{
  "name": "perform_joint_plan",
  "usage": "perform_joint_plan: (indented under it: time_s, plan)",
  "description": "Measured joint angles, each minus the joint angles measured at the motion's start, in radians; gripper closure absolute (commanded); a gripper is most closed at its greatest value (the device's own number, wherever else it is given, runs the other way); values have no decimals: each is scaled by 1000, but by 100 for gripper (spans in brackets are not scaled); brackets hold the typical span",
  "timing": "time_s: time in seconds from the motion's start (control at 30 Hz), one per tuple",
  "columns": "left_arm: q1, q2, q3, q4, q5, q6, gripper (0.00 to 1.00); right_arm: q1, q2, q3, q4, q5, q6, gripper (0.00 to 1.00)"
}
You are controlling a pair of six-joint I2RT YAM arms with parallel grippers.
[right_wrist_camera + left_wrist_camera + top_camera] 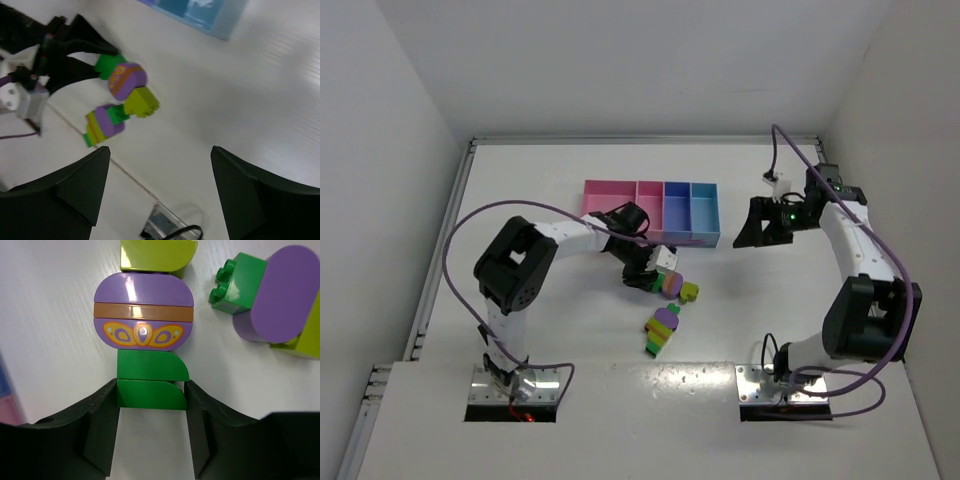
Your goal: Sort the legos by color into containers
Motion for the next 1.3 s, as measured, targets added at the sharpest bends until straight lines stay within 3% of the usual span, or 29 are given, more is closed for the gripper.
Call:
perform_joint_plan:
  time_s: [0.23,0.53,1.3]
  plan:
    - [3,-245,-200,150,-2,-181,68,25,78,3,-46,-293,-10,17]
    - [-34,-383,-219,294,-15,-329,68,158,152,5,-28,-499,28,17]
    - [-105,-434,-237,353,-87,-449,68,334,310,89,57,-515,69,15]
